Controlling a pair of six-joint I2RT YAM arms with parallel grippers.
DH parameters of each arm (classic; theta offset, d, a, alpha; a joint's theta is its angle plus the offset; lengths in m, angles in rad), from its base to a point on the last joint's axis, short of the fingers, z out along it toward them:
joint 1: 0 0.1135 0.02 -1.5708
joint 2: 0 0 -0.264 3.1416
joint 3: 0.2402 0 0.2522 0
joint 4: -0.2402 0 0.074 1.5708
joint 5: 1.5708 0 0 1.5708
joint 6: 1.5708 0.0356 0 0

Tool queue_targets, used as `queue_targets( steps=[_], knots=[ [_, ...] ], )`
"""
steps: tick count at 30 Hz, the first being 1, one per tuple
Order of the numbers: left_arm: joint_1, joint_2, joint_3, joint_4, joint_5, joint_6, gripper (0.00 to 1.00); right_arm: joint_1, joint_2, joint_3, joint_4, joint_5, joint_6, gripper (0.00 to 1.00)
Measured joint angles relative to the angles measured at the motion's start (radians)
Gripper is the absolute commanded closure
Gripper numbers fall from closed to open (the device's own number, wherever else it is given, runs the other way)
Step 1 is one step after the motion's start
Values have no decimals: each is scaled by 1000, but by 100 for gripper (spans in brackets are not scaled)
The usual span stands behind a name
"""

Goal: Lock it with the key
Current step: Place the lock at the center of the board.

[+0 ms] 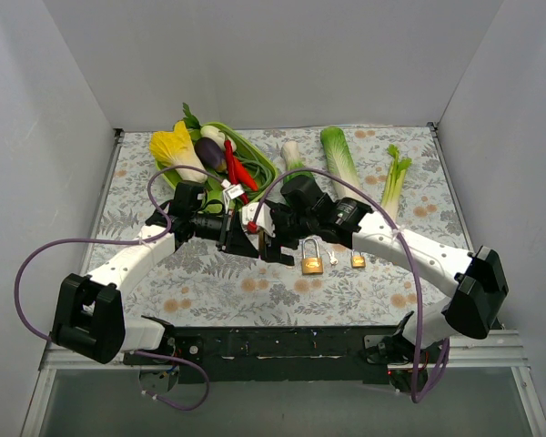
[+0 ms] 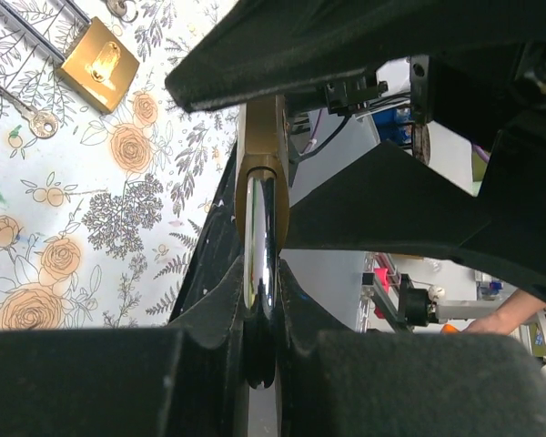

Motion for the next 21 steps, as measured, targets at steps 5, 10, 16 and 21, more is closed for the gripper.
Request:
queue_targets(
  steps=[5,10,16,21],
  knots=[
    [0,0,0,21,5,-22,100,26,-1,-13,25,45,-3,9],
    [0,0,0,27,8,-32,100,35,-1,-13,45,86,-2,33],
    [0,-1,-1,32,2,-33,99,36,-1,-16,56,104,9,95],
    [14,-13,-6,37,3,-43,27,39,0,-21,61,122,27,99]
  ],
)
